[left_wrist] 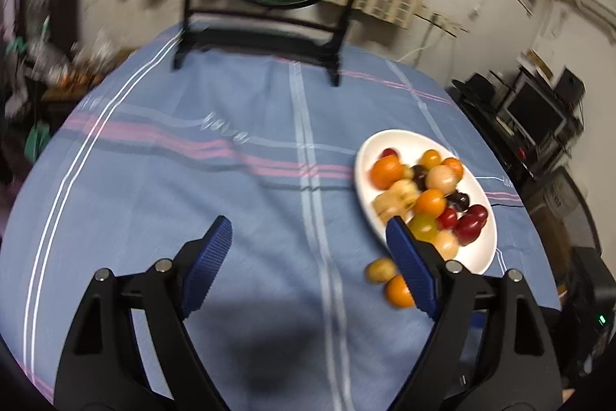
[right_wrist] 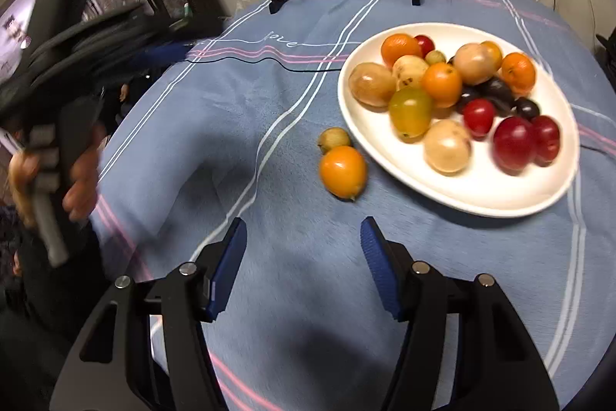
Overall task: Organize fruits
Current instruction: 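Grasp a small yellow-green fruit with the left tool while the right tool grasps a tangerine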
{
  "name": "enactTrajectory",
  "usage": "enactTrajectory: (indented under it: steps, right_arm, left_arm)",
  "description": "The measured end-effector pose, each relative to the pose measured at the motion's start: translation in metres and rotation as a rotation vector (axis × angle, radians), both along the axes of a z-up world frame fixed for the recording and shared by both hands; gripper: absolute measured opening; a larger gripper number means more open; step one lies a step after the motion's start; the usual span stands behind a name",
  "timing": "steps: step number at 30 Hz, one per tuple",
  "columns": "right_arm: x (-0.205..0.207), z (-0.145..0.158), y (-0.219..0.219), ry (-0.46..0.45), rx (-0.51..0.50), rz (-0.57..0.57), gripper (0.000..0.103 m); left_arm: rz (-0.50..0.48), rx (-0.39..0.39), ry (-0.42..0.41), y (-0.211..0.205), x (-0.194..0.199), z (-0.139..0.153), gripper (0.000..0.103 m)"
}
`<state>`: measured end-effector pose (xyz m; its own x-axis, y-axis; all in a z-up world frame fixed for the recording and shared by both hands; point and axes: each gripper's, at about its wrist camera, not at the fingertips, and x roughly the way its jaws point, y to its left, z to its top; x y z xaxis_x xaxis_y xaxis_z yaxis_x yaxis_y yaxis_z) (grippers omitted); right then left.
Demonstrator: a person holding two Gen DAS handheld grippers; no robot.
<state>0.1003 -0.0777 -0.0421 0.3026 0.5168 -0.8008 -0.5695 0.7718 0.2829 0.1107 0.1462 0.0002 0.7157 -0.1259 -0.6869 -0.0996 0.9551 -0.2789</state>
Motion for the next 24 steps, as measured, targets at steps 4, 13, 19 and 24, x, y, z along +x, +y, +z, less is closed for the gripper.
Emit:
enactTrajectory:
  steps: [4,13,19,24]
  right_arm:
    - [0.013,-0.012,0.016,-0.022,-0.066,-0.034,0.056]
    - [0.042,-0.030,0.035,-0.045,-0.169,-0.059,0.043]
    - [0.039,-0.031,0.027,-0.048,-0.154,-0.060,0.037]
    - [0.015,-0.015,0.001,-0.043,-0.104,-0.049,0.037]
  left_arm:
    - [0.010,-0.042,0.018,0.018,-0.014,-0.011,0.084]
    - [-0.055,-0.060,0.031,0.007,-0.022,-0.020,0.084]
    - [-0.101,-0.026,0.049,-0.011,-0.021,-0.023,0.084]
    - [-0.168,0.013,0.080,-0.038,-0.011,-0.028,0.084]
